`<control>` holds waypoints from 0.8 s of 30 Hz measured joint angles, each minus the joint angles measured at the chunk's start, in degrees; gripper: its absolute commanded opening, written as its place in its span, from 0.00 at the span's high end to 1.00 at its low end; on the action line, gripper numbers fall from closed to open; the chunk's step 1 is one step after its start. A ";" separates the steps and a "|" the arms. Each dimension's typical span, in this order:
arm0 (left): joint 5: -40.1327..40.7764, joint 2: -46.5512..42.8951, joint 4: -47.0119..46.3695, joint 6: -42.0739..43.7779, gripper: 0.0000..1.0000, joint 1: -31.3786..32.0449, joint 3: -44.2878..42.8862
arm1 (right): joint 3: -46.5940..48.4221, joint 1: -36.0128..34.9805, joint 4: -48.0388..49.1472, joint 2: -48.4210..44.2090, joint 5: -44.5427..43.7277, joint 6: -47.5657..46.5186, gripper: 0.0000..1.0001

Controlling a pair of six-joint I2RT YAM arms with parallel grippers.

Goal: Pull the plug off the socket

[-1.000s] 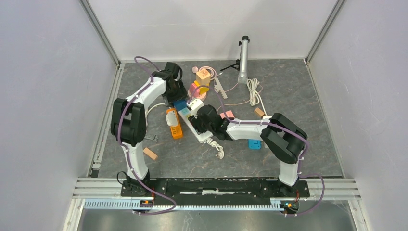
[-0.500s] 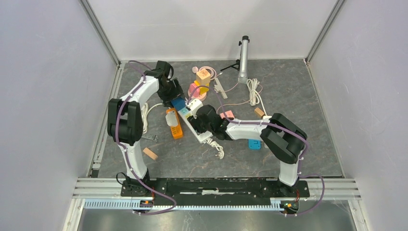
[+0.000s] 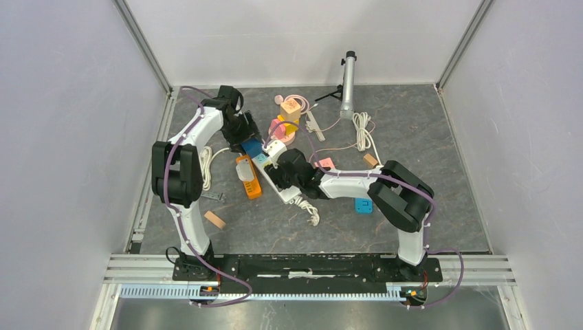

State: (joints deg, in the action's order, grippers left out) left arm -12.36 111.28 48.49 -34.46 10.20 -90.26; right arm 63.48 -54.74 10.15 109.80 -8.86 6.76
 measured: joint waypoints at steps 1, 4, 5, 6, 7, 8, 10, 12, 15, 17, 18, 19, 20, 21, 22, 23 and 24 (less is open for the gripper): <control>-0.02 -0.02 -0.20 0.07 0.65 0.00 0.11 | 0.09 0.00 -0.02 0.09 0.02 0.02 0.44; -0.04 -0.39 -1.60 0.07 0.67 0.00 1.42 | 0.11 0.00 0.15 0.28 0.20 0.07 0.44; -0.02 -0.46 -1.95 0.04 0.67 0.00 1.70 | 0.11 0.00 0.22 0.33 0.20 0.04 0.44; 0.02 -0.50 -2.25 0.04 0.67 0.00 1.90 | 0.11 0.00 0.31 0.42 0.24 0.07 0.44; 0.04 -0.50 -2.36 0.02 0.67 0.00 1.95 | 0.11 0.02 0.33 0.42 0.28 0.07 0.44; 0.04 -0.50 -2.34 0.02 0.67 0.00 1.95 | 0.11 0.02 0.35 0.42 0.31 0.07 0.44; 0.00 -0.55 -1.99 0.02 0.67 -0.04 1.77 | 0.09 0.04 0.35 0.42 0.46 0.07 0.45; -0.26 -0.55 -0.72 0.02 0.66 -0.26 0.90 | 0.09 0.04 0.42 0.39 0.61 0.11 0.45; -1.31 -0.57 1.01 0.02 0.66 -0.79 -0.50 | 0.11 0.04 0.57 0.15 0.66 0.26 0.46; -1.73 -0.57 1.53 0.02 0.66 -0.98 -0.92 | 0.22 0.04 0.70 0.24 0.70 0.28 0.47; -1.81 -0.59 1.66 0.00 0.66 -1.07 -0.98 | 0.35 0.04 0.66 0.35 0.79 0.31 0.47; -1.90 -0.59 1.70 0.00 0.66 -1.14 -0.98 | 0.55 0.04 0.59 0.50 0.98 0.33 0.47; -2.05 -0.59 1.73 0.02 0.66 -1.25 -0.98 | 0.74 0.04 0.52 0.63 1.16 0.35 0.47; -2.36 -0.59 1.75 0.00 0.66 -1.40 -0.98 | 0.96 0.04 0.35 0.81 1.31 0.39 0.47; -2.73 -0.59 1.75 0.00 0.66 -1.55 -0.98 | 1.09 0.04 0.28 0.94 1.42 0.42 0.47; -2.99 -0.63 1.77 0.00 0.67 -1.75 -0.98 | 1.22 0.04 0.17 1.05 1.49 0.44 0.47; -3.10 -0.68 1.79 0.00 0.66 -1.84 -0.98 | 1.40 0.07 0.11 1.27 1.57 0.48 0.47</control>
State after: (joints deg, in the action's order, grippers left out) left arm -15.46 110.61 50.28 -34.46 8.36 -91.24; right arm 64.88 -54.68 10.26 111.07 -7.29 7.25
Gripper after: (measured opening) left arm 0.750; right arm 0.532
